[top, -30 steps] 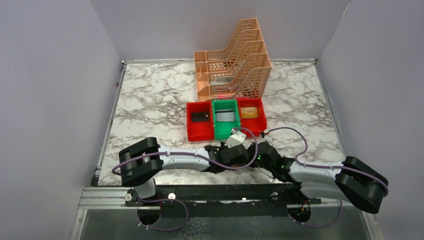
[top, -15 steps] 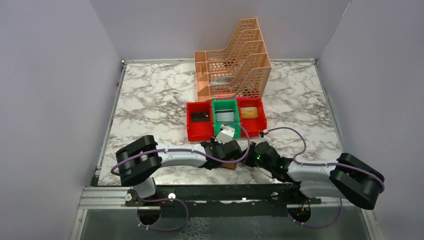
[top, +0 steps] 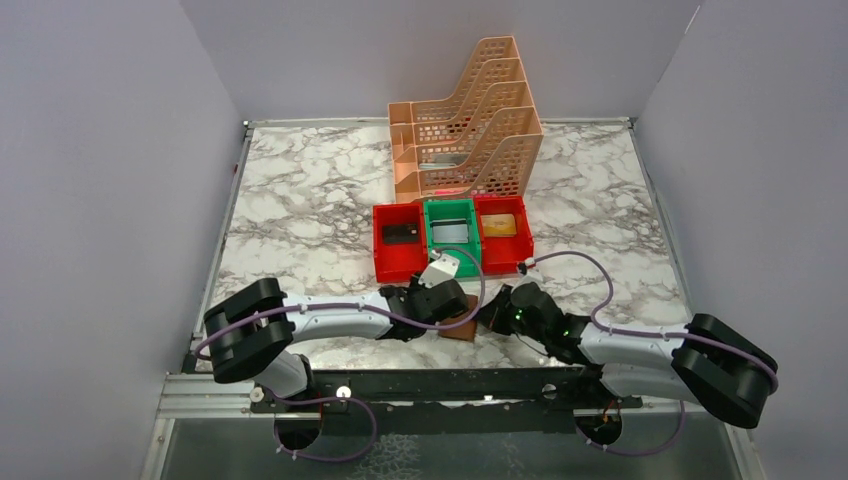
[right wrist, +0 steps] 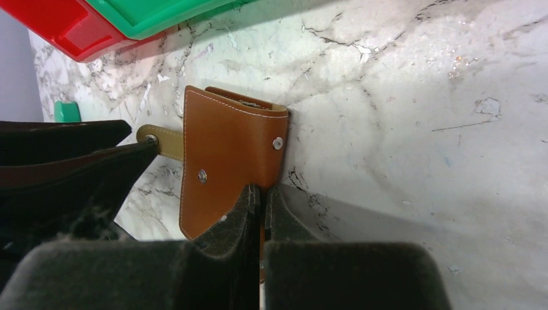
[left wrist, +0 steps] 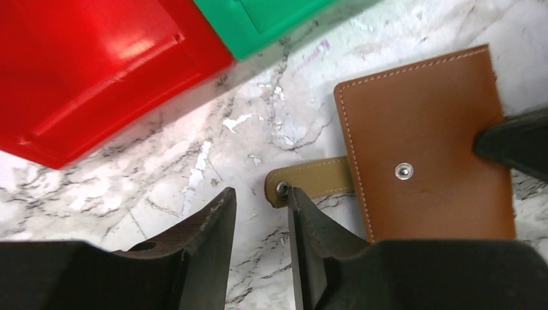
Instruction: Take the credit cards out of the card holder
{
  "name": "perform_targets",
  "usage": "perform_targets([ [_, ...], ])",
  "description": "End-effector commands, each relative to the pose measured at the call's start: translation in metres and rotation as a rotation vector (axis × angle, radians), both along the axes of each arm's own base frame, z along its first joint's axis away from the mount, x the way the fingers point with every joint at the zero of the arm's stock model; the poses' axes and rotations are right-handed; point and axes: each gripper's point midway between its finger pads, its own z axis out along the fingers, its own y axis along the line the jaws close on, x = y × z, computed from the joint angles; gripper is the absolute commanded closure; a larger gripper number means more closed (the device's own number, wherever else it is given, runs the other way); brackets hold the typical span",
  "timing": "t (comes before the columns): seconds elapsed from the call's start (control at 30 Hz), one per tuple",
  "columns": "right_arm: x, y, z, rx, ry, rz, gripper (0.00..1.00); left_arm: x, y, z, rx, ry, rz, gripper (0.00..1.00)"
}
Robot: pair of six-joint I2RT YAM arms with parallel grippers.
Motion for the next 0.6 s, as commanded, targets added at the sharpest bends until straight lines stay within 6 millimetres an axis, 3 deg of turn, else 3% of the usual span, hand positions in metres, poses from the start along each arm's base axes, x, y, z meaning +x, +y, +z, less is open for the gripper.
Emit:
perform_targets([
  [0.0, -0.021, -0.035, -0.036, -0.200, 0.065, 0.040, 0.96, -0.009, -0.015, -0.014, -0.110, 0.080, -0.065, 0.61],
  [0.1, -0.022, -0.036, -0.034, -0.202, 0.065, 0.044, 0.95, -0.013, -0.024, -0.019, -0.199, 0.128, -0.079, 0.61],
  [0.33, -0.023, -0.037, -0.030, -0.192, 0.055, 0.045, 0.94, -0.020, -0.041, -0.010, -0.399, 0.176, -0.135, 0.61],
  [0.57, -0.022, -0.034, -0.026, -0.176, 0.055, 0.050, 0.92, -0.018, -0.031, -0.011, -0.474, 0.206, -0.099, 0.58],
])
